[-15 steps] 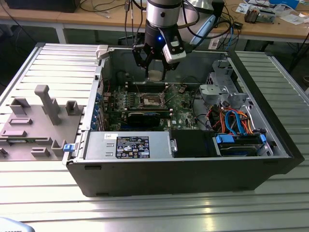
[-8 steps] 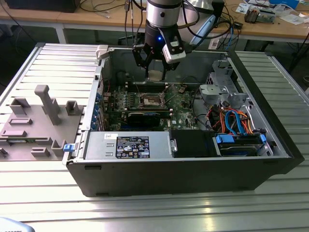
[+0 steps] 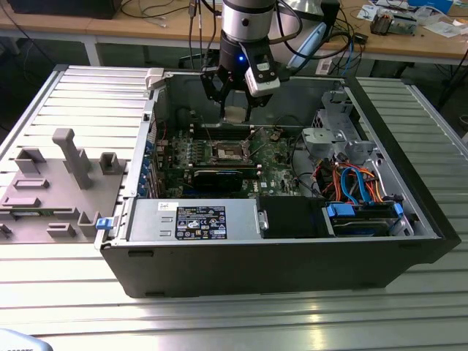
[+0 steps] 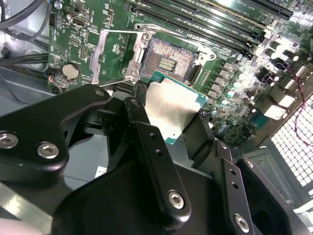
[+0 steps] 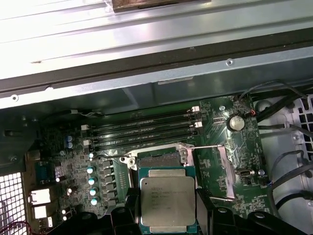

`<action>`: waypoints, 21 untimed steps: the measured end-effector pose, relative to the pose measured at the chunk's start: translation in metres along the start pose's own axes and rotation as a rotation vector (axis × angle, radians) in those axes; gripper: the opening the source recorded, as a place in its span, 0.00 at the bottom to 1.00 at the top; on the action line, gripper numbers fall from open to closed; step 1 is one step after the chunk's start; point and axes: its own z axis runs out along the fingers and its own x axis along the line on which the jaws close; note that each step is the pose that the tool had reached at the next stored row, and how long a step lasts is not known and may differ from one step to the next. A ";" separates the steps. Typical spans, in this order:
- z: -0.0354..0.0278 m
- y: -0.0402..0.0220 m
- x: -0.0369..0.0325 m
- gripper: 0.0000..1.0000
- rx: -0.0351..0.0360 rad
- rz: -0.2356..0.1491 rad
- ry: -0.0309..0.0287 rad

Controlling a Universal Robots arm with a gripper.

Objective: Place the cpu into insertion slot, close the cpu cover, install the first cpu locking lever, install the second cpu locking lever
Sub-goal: 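Place the cpu into insertion slot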

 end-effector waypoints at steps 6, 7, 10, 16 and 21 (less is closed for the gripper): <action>0.0001 0.0000 0.0000 0.55 -0.0002 0.012 -0.0011; 0.0001 0.0000 0.0000 0.55 -0.0002 0.014 -0.0013; 0.0002 0.0000 0.0000 0.55 -0.0004 0.018 -0.0016; 0.0002 0.0000 0.0000 0.55 -0.0005 0.026 -0.0024; 0.0003 0.0000 0.0000 0.55 -0.0006 0.033 -0.0030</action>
